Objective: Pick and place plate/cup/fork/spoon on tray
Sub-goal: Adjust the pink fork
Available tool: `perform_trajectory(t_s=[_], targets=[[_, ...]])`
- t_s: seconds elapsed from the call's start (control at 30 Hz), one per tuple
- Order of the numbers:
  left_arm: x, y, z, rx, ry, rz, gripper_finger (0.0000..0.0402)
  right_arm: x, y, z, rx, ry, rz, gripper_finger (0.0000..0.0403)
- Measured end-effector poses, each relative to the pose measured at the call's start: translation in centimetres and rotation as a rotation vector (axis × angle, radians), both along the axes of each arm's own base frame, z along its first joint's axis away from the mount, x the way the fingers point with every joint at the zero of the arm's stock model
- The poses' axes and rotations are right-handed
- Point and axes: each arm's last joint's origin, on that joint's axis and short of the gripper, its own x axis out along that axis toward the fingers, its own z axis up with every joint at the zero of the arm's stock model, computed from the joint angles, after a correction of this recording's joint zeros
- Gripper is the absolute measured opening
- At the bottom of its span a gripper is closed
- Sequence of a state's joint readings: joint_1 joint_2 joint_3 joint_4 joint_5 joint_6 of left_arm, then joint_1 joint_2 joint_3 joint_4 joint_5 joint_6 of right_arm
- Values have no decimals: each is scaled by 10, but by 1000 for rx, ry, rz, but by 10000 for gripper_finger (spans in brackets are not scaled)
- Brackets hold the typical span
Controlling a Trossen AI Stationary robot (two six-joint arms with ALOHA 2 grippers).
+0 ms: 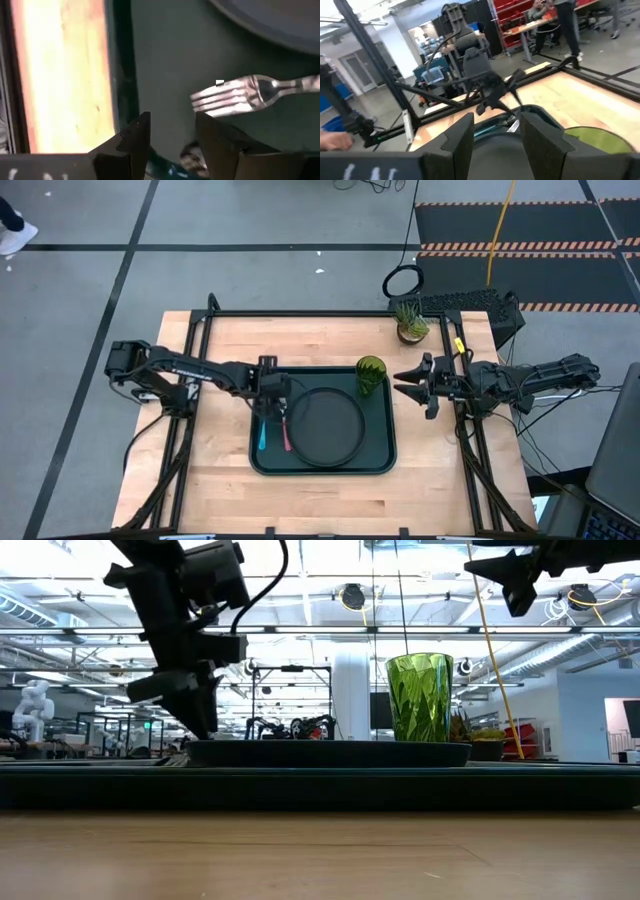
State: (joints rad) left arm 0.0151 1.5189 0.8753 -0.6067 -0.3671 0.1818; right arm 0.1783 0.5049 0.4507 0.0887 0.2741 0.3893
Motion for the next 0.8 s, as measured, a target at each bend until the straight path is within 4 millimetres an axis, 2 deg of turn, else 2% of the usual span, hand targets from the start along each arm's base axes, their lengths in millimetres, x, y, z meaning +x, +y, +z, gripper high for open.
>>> perform_trajectory(t_s=[0.3,0.43,0.8], targets=[[0,3,0,-65,-7,-5,161,0,1,0,-9,4,18,150],[1,-2,-1,-147,-10,-42,161,0,1,0,-10,4,18,150],[1,-1,-4,-39,-25,-59,161,0,1,0,-8,0,18,150]])
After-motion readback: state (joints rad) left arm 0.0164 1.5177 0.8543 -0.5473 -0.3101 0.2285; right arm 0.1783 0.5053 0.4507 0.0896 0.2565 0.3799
